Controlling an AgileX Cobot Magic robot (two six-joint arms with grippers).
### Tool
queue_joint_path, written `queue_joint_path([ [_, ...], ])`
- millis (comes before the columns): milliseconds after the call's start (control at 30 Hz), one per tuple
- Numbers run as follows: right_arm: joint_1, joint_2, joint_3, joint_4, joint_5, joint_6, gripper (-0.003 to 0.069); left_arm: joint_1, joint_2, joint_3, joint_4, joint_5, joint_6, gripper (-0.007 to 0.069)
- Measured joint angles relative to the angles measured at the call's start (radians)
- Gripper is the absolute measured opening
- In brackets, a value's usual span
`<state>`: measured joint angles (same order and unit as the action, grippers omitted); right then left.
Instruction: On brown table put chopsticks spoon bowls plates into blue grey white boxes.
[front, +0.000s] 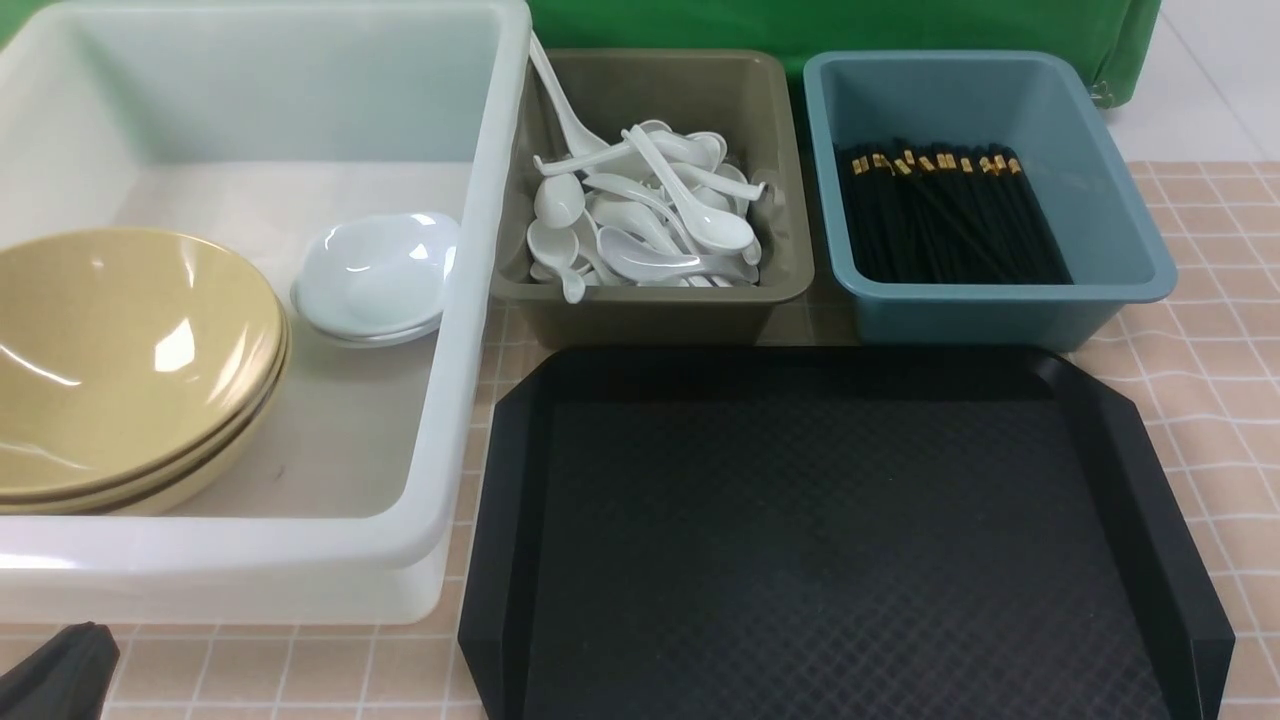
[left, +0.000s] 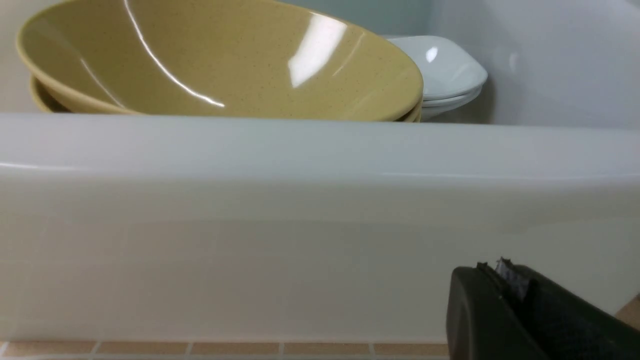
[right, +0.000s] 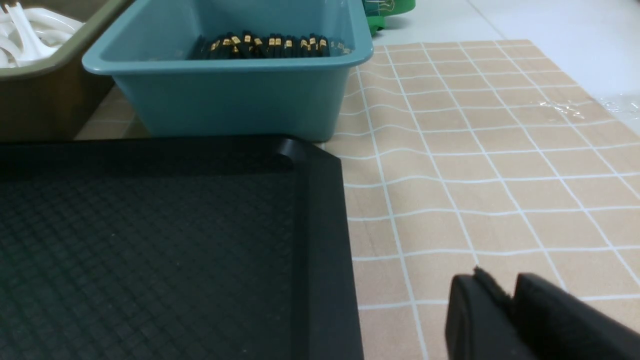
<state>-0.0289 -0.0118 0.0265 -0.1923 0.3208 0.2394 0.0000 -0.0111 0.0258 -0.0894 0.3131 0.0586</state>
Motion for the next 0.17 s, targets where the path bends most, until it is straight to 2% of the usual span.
queue_joint_path([
  [167,0.0,0.0,0.0,0.0,0.0,0.0,0.016,0.0,0.0,0.0,0.0,0.001,0.0,0.0005],
])
